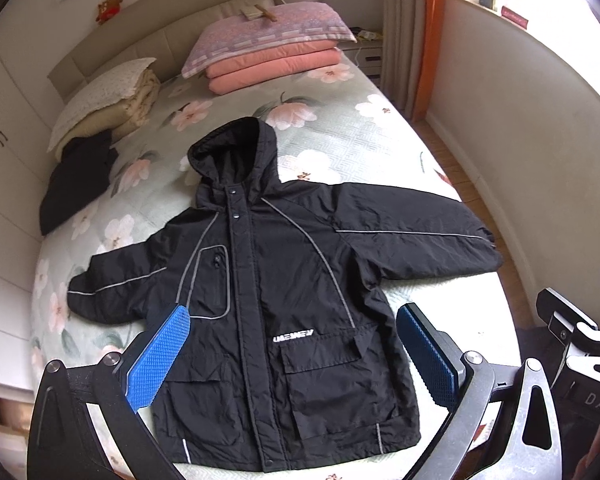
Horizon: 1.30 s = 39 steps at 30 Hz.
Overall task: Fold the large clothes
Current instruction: 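Move both grippers over the black jacket toward its sleeve cuff, then grasp the black jacket's sleeve cuff with the right gripper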
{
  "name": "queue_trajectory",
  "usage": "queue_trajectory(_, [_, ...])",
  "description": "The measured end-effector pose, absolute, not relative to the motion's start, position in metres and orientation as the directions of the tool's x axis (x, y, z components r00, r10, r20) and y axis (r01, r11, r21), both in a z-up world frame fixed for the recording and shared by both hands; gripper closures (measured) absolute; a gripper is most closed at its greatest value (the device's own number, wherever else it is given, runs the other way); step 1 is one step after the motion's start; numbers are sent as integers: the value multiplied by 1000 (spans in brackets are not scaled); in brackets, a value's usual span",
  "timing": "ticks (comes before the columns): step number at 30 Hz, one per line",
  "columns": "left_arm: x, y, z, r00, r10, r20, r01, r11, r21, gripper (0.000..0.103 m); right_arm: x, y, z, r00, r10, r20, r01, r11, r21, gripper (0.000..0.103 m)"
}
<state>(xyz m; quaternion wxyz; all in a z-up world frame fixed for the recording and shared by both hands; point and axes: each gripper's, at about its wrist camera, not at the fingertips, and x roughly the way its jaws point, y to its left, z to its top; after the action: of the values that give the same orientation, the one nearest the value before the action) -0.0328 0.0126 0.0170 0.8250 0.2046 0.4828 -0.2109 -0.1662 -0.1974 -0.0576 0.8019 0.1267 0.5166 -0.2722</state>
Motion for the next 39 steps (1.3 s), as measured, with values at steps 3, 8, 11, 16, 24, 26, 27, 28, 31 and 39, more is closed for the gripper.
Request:
queue_trajectory(3, [-32, 16, 18, 433, -182, -883, 566, 817, 110, 0, -174, -194, -50, 327, -327, -887, 595, 800, -75, 0])
queue_trajectory(8, [-34, 13, 22, 440, -223, -870, 598, 795, 98, 0, -187, -193, -44, 321, -349, -881, 637, 768, -72, 0])
queue_trajectory(11, [-35, 6, 21, 428, -255, -867, 621, 780, 78, 0, -195, -200, -46, 311, -354, -882, 653, 754, -72, 0])
queue_trajectory(16, [-43, -7, 20, 415, -275, -867, 642, 763, 66, 0, -221, -217, -43, 350, -396, -849, 700, 713, -44, 1])
queue_trajectory(24, [-53, -50, 5, 409, -286, -867, 639, 768, 48, 0, -268, -308, -80, 376, -392, -840, 742, 670, 20, 0])
queue_trajectory(26, [-54, -66, -6, 403, -288, -869, 625, 780, 31, 0, -273, -339, -103, 425, -336, -841, 723, 684, 92, 0])
queue_trajectory(27, [-53, -74, -13, 398, -281, -873, 615, 788, 27, 0, -275, -355, -116, 435, -316, -843, 716, 689, 111, 0])
queue_trajectory(28, [-52, -82, -21, 391, -277, -878, 603, 798, 17, 0, -275, -374, -130, 437, -296, -850, 711, 692, 124, 0])
queue_trajectory(31, [-49, -108, -49, 370, -273, -888, 566, 824, -17, 0, -264, -427, -182, 412, -228, -882, 698, 701, 145, 0])
queue_trajectory(39, [-37, -171, -134, 393, -241, -887, 498, 867, -15, 0, -245, -567, -383, 453, 119, -884, 753, 479, 450, 4])
